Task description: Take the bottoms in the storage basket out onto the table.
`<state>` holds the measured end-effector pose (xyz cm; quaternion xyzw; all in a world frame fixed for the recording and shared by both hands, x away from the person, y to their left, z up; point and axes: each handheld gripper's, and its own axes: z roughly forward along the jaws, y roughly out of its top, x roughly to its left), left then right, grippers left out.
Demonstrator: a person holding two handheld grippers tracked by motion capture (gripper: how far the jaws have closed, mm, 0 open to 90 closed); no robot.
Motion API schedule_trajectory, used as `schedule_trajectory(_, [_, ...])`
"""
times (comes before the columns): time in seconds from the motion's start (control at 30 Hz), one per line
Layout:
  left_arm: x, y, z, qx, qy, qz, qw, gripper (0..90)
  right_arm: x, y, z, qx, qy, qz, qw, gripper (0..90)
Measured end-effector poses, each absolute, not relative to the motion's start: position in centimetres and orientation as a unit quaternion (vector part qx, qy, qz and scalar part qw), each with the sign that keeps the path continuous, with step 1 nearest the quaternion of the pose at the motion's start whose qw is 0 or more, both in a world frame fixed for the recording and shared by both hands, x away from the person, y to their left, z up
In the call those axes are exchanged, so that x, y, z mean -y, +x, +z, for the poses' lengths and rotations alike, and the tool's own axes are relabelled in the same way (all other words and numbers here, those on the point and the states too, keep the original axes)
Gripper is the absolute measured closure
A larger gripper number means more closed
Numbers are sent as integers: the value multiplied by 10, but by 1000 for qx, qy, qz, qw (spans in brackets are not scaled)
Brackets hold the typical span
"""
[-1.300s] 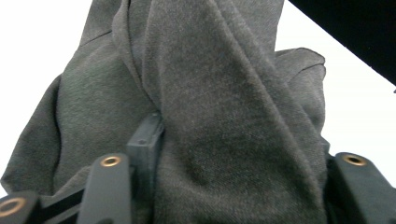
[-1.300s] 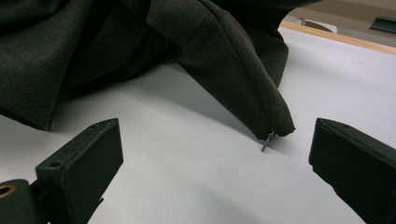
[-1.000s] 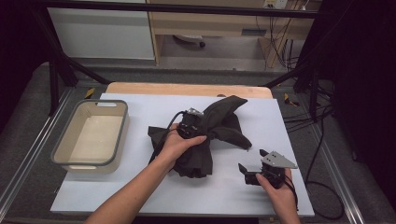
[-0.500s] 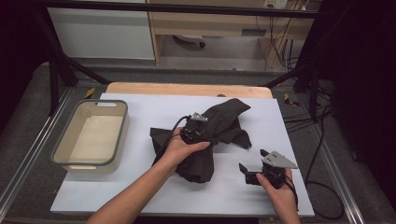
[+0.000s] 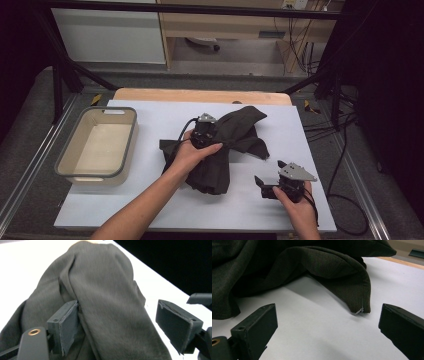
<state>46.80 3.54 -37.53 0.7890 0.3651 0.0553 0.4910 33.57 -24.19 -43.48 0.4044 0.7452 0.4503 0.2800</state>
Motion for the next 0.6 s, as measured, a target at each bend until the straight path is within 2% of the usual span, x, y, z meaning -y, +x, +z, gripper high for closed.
schedule_trajectory(0.27, [-34, 472, -364, -369, 783, 59, 497, 94, 242, 336, -434, -742, 406, 455, 278, 19])
schedule_trajectory(0.6, [-32, 471, -351, -356, 780, 80, 509, 105, 242, 337, -435, -741, 409, 456, 276, 18])
